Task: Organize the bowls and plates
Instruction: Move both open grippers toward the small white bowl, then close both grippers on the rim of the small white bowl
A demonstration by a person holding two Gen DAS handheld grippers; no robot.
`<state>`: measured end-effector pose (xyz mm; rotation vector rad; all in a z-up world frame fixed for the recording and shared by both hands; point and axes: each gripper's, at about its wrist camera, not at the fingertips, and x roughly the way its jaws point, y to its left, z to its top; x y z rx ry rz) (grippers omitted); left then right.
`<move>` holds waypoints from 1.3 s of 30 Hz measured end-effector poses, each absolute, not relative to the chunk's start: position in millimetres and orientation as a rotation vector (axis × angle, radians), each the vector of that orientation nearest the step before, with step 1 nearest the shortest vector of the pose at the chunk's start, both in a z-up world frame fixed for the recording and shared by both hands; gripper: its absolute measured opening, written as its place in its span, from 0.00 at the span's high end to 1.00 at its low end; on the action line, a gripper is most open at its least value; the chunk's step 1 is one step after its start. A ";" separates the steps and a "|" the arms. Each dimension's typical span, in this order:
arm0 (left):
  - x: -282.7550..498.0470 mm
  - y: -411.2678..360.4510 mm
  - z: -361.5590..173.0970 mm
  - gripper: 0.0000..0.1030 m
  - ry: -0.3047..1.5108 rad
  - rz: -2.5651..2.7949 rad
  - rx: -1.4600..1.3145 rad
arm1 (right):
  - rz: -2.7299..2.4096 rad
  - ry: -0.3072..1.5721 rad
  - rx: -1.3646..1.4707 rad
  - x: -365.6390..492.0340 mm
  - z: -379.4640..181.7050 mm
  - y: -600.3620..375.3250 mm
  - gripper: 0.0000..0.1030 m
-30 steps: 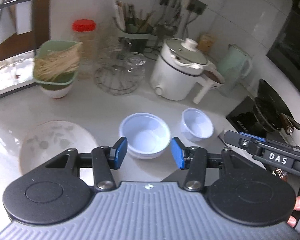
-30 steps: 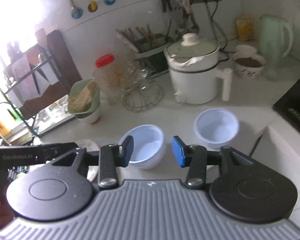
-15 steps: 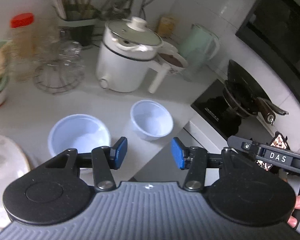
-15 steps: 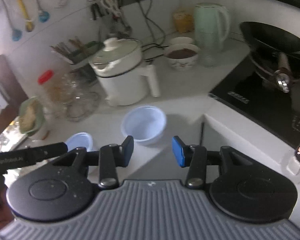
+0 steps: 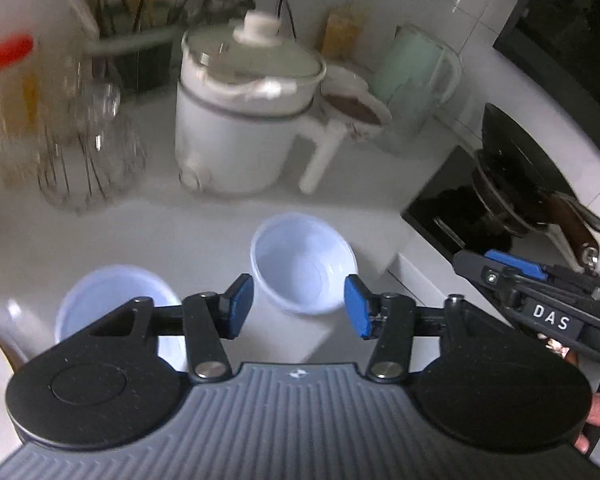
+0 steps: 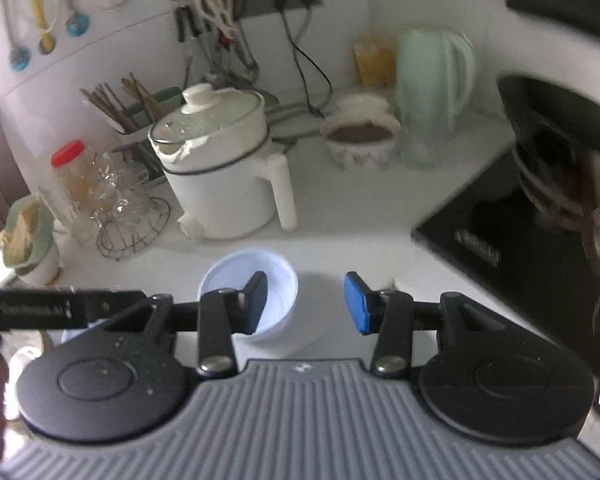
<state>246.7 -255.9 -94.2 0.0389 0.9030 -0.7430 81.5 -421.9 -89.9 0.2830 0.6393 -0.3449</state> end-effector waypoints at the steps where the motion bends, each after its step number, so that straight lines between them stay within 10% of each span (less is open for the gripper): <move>1: 249.1 -261.2 -94.6 0.41 0.886 -0.737 0.058 | -0.333 0.636 0.288 86.5 -90.6 -425.4 0.56; 8: 280.3 -294.7 -127.1 0.41 0.949 -0.711 0.064 | -0.254 0.689 0.331 126.9 -116.6 -459.9 0.42; 22: 314.9 -314.1 -187.2 0.45 1.088 -0.624 0.012 | -0.137 0.810 0.363 176.9 -176.8 -469.4 0.45; 39: 330.3 -317.2 -197.9 0.81 1.161 -0.550 -0.087 | -0.158 0.949 0.434 195.0 -198.9 -481.1 0.89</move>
